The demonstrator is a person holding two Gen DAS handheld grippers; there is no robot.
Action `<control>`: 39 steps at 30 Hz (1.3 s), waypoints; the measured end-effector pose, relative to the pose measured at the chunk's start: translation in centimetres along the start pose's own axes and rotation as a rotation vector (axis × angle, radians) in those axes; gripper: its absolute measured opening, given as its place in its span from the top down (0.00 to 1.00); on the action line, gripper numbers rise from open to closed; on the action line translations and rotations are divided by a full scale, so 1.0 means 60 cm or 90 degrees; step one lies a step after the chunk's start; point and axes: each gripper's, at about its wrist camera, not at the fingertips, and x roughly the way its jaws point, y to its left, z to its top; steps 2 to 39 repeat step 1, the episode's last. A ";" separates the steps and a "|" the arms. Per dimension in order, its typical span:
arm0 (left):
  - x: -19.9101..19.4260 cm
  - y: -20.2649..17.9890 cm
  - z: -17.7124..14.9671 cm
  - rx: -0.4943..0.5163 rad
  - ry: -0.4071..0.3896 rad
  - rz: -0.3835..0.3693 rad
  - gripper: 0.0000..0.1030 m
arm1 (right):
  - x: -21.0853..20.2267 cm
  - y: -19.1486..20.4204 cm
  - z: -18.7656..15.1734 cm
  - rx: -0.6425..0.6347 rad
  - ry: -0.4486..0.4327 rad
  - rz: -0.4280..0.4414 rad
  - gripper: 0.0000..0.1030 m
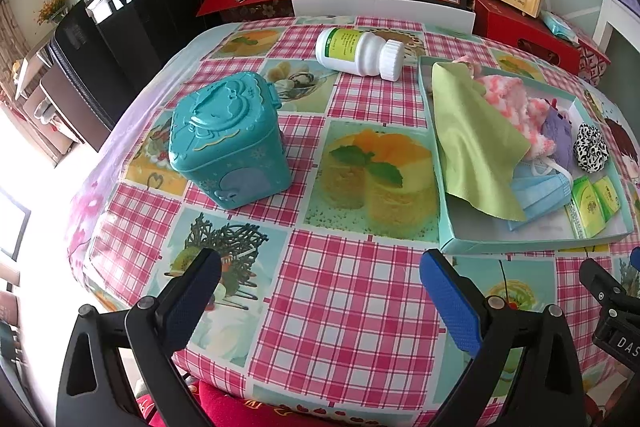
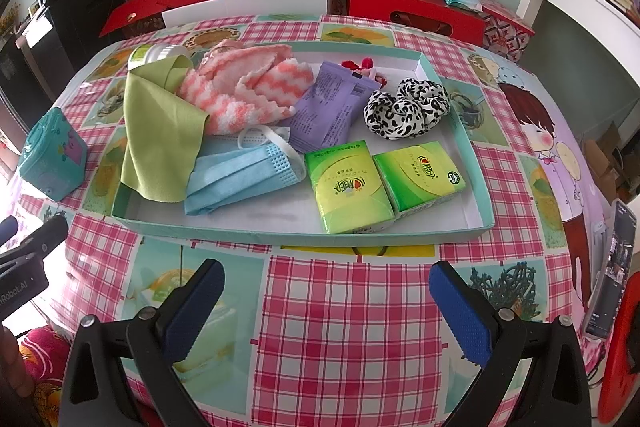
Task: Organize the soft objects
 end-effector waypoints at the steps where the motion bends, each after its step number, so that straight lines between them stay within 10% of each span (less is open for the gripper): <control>1: 0.001 0.001 0.001 -0.001 0.001 0.001 0.04 | 0.000 0.000 0.000 0.000 0.000 0.000 0.00; 39: 0.001 0.001 0.001 -0.001 0.001 0.001 0.04 | 0.000 0.000 0.000 0.000 0.000 0.000 0.00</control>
